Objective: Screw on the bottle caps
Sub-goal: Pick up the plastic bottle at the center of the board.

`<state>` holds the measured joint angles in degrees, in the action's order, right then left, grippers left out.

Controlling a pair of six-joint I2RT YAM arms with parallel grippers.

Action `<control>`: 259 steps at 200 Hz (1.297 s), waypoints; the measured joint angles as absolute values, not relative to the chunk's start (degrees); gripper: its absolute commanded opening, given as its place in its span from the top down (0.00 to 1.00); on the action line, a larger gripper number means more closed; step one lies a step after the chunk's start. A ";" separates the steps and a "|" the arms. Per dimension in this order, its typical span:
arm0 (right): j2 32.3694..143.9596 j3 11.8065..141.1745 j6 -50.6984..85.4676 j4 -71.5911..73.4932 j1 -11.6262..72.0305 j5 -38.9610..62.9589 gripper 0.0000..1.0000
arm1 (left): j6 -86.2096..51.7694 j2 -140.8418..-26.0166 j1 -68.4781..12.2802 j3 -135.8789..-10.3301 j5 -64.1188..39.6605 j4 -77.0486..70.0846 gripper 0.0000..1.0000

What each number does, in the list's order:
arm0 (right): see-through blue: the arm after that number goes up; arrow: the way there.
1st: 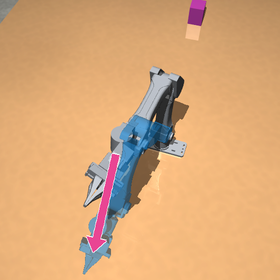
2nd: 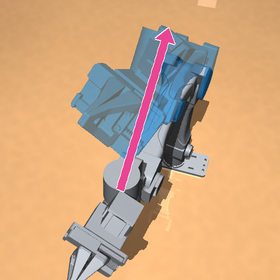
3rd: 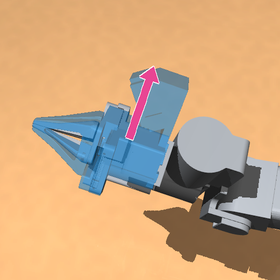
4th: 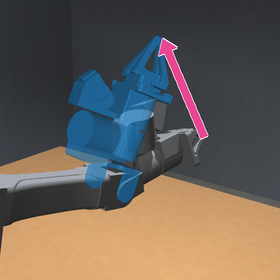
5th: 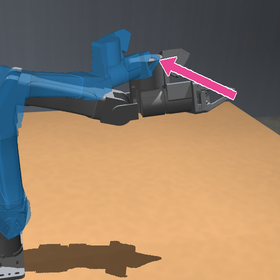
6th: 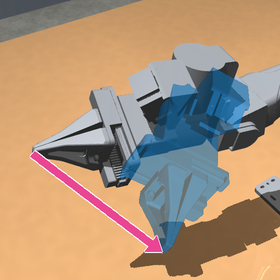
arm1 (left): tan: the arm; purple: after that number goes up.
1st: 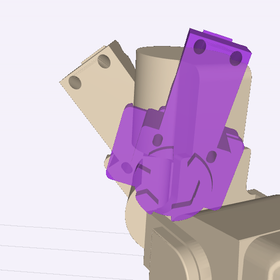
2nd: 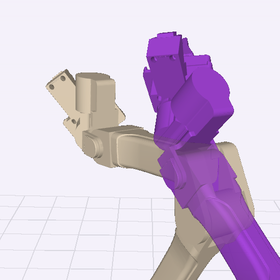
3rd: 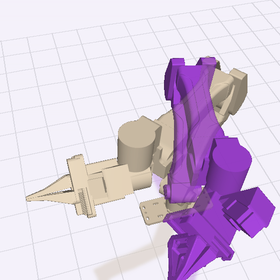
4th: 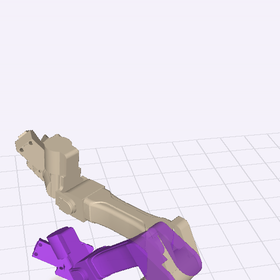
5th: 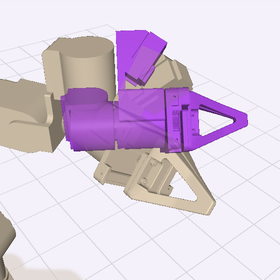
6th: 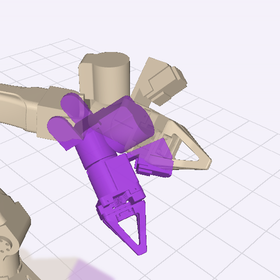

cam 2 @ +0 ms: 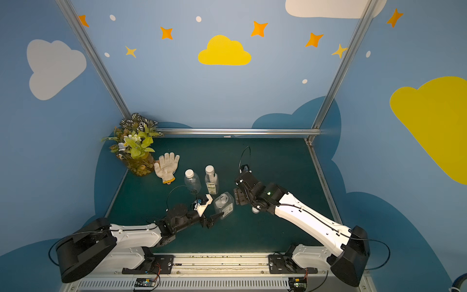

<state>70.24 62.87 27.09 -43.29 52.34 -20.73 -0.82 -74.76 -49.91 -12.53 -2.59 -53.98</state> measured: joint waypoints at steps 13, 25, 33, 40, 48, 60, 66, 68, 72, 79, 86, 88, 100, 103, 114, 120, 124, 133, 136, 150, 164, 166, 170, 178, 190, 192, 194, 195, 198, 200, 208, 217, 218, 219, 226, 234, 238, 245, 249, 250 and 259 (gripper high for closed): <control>70.24 62.70 27.09 -43.07 52.25 -20.47 0.18 | -0.73 -76.01 -49.93 -12.84 -2.59 -54.78 0.14; 70.24 62.54 27.09 -43.00 52.21 -20.32 0.18 | -0.62 -77.25 -49.93 -13.10 -2.57 -55.57 0.15; 70.26 62.50 27.07 -42.96 52.18 -20.27 0.18 | -0.60 -77.95 -49.93 -13.23 -2.57 -56.12 0.16; 70.26 62.41 27.07 -42.89 52.16 -20.23 0.18 | -0.60 -78.46 -49.93 -13.34 -2.57 -56.47 0.17; 70.26 62.35 27.07 -42.81 52.05 -20.10 0.18 | -0.58 -79.05 -49.93 -13.45 -2.57 -57.01 0.17; 70.26 62.28 27.07 -42.68 51.90 -20.03 0.18 | -0.58 -79.81 -49.93 -13.76 -2.57 -57.30 0.19; 70.26 62.24 27.07 -42.61 51.83 -20.01 0.18 | -0.58 -80.27 -49.93 -13.98 -2.57 -57.47 0.20; 70.26 62.22 27.07 -42.59 51.83 -19.99 0.18 | -0.56 -80.40 -49.93 -14.04 -2.57 -57.54 0.21; 70.26 62.17 27.07 -42.57 51.81 -19.97 0.18 | -0.58 -80.66 -49.93 -14.20 -2.57 -57.65 0.22; 70.26 62.00 27.07 -42.44 51.70 -19.90 0.18 | -0.56 -81.10 -49.93 -14.41 -2.57 -57.93 0.25; 70.26 61.87 27.07 -42.37 51.57 -19.88 0.18 | -0.56 -81.47 -49.93 -14.61 -2.55 -58.17 0.27; 70.26 61.80 27.05 -42.35 51.55 -19.88 0.18 | -0.58 -81.60 -49.93 -14.66 -2.55 -58.28 0.27; 70.26 61.58 27.05 -42.30 51.51 -19.84 0.18 | -0.54 -82.13 -49.93 -14.92 -2.37 -58.76 0.31; 70.26 61.52 27.05 -42.28 51.48 -19.81 0.18 | -0.54 -82.24 -49.93 -15.00 -2.33 -58.98 0.31; 70.26 61.36 27.05 -42.24 51.42 -19.64 0.18 | -0.54 -82.56 -49.93 -15.20 -2.11 -59.44 0.34; 70.26 61.28 27.05 -42.22 51.37 -19.53 0.18 | -0.54 -82.67 -49.93 -15.25 -2.04 -59.70 0.35; 70.26 61.19 27.05 -42.22 51.33 -19.44 0.18 | -0.51 -82.74 -49.93 -15.25 -1.98 -59.90 0.36; 70.26 60.97 27.03 -42.19 51.24 -19.38 0.18 | -0.54 -82.85 -49.93 -15.25 -1.89 -60.07 0.39; 70.26 60.86 27.05 -42.17 51.20 -19.33 0.18 | -0.56 -82.85 -49.93 -15.25 -1.85 -60.10 0.39; 70.26 60.27 27.05 -42.15 51.07 -19.09 0.18 | -0.54 -82.87 -49.93 -15.25 -1.72 -60.10 0.43; 70.24 59.51 27.05 -42.13 50.94 -18.83 0.18 | -0.58 -82.87 -49.93 -15.25 -1.67 -60.14 0.47; 70.24 59.42 27.05 -42.15 50.94 -18.79 0.18 | -0.62 -82.87 -49.93 -15.25 -1.69 -60.14 0.47; 70.24 59.20 27.05 -42.15 50.92 -18.65 0.18 | -0.62 -82.87 -49.93 -15.25 -1.67 -60.16 0.48; 70.24 58.85 27.05 -42.24 50.87 -18.33 0.17 | -0.67 -82.85 -49.93 -15.22 -1.69 -60.16 0.50; 70.15 58.46 27.07 -42.48 50.85 -17.82 0.17 | -0.67 -82.74 -49.93 -15.11 -1.69 -60.16 0.53; 70.13 58.41 27.07 -42.63 50.85 -17.76 0.17 | -0.67 -82.70 -49.93 -15.09 -1.69 -60.14 0.53; 70.11 58.37 27.07 -42.72 50.83 -17.69 0.17 | -0.69 -82.63 -49.93 -15.03 -1.69 -60.14 0.53; 70.11 58.37 27.07 -42.76 50.83 -17.67 0.17 | -0.69 -82.61 -49.93 -15.00 -1.69 -60.14 0.53; 70.02 58.28 27.07 -42.89 50.83 -17.56 0.17 | -0.69 -82.48 -49.93 -14.90 -1.69 -60.14 0.54; 69.97 58.24 27.11 -43.03 50.83 -17.50 0.17 | -0.71 -82.35 -49.93 -14.81 -1.69 -60.10 0.54; 69.76 58.08 27.18 -43.62 50.83 -17.37 0.17 | -0.80 -81.80 -49.93 -14.37 -1.69 -60.07 0.55; 69.47 57.89 27.27 -44.38 50.76 -17.23 0.17 | -0.86 -81.19 -49.93 -13.98 -1.69 -59.92 0.56; 69.47 57.84 27.29 -44.45 50.76 -17.23 0.17 | -0.89 -81.14 -49.93 -13.93 -1.69 -59.92 0.56; 69.45 57.82 27.31 -44.53 50.76 -17.21 0.17 | -0.89 -81.08 -49.93 -13.91 -1.69 -59.88 0.56; 69.36 57.69 27.59 -45.19 50.74 -17.06 0.17 | -0.93 -80.58 -49.93 -13.67 -1.69 -59.72 0.57; 69.34 57.36 28.10 -45.80 50.70 -16.91 0.16 | -1.08 -79.96 -49.93 -13.43 -1.69 -59.42 0.58; 69.34 57.19 28.32 -46.11 50.70 -16.82 0.16 | -1.10 -79.70 -49.93 -13.32 -1.67 -59.35 0.59; 69.34 56.77 28.67 -46.59 50.68 -16.67 0.16 | -1.21 -79.13 -49.93 -13.19 -1.67 -59.02 0.59; 69.34 56.51 28.93 -46.94 50.65 -16.51 0.16 | -1.28 -78.87 -49.93 -13.10 -1.67 -58.94 0.59; 69.34 56.40 29.08 -47.05 50.63 -16.49 0.16 | -1.32 -78.76 -49.93 -13.08 -1.67 -58.92 0.59; 69.36 55.72 29.67 -47.68 50.50 -16.16 0.16 | -1.37 -78.15 -49.93 -12.93 -1.65 -58.72 0.60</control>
<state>69.36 55.72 29.67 -47.68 50.50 -16.16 -1.37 -78.15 -49.93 -12.93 -1.65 -58.72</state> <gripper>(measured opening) 0.836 0.540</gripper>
